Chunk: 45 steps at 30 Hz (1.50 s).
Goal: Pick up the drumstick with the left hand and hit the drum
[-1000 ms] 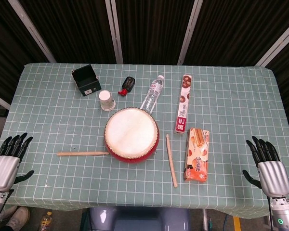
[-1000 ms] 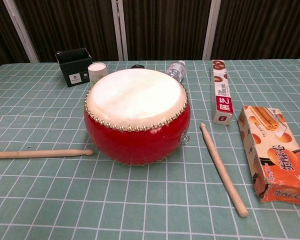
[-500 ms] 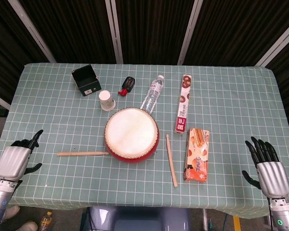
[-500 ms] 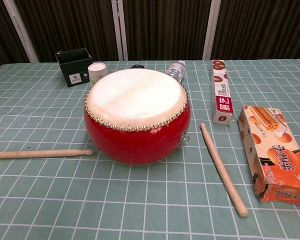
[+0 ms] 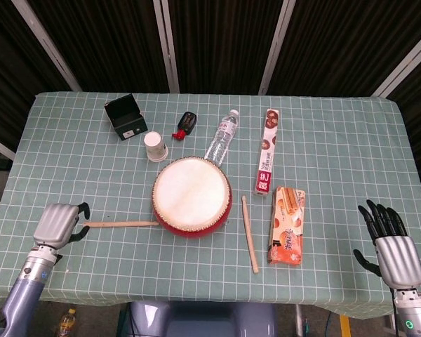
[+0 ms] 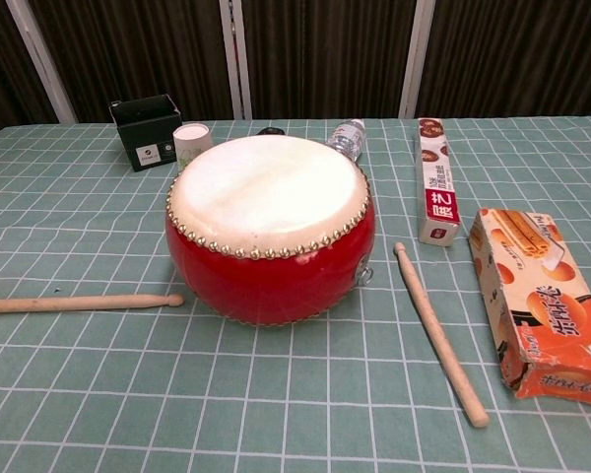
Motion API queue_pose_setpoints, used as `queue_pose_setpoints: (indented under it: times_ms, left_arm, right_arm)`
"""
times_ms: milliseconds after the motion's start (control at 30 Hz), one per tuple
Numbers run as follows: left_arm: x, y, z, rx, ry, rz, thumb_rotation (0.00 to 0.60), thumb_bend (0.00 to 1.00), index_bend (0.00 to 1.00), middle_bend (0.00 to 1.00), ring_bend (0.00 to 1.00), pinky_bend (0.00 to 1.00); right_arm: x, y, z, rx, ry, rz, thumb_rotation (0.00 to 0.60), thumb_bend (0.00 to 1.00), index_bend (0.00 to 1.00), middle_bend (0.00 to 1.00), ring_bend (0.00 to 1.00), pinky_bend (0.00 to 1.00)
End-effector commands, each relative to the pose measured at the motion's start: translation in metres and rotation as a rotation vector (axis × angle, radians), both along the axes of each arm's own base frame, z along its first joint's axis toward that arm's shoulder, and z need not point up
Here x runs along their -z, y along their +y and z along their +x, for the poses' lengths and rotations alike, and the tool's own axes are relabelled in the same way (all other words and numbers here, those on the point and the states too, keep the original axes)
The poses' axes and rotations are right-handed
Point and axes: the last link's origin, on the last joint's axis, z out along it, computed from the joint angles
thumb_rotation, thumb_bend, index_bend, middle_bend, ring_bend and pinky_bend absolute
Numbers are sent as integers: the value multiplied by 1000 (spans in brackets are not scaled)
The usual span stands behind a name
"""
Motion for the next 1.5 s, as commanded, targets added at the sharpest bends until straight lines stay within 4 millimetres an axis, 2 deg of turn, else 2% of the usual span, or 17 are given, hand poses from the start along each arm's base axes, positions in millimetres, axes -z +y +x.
queue_pose_setpoints:
  times_ms: [33, 267, 467, 833, 1500]
  left_arm:
    - [11, 7, 5, -2, 20, -22, 600, 261, 532, 1000, 1000, 1000]
    - [28, 17, -5, -34, 71, -44, 600, 332, 480, 1000, 1000, 1000]
    - [41, 21, -11, -68, 90, -74, 600, 333, 462, 1000, 1000, 1000]
    - [64, 24, -10, -97, 98, -113, 600, 333, 487, 1000, 1000, 1000]
    - [82, 34, -15, -124, 152, -132, 600, 333, 469, 1000, 1000, 1000]
  right_arm:
    - [0, 0, 0, 2, -2, 1, 600, 278, 0, 0, 0, 81]
    - [0, -1, 0, 3, -3, 3, 600, 278, 0, 0, 0, 80]
    - [0, -1, 0, 4, -5, 6, 600, 277, 0, 0, 0, 80]
    - [0, 0, 0, 0, -6, 3, 600, 279, 0, 0, 0, 81]
    - [-1, -1, 0, 6, -15, 1, 600, 278, 0, 0, 0, 80]
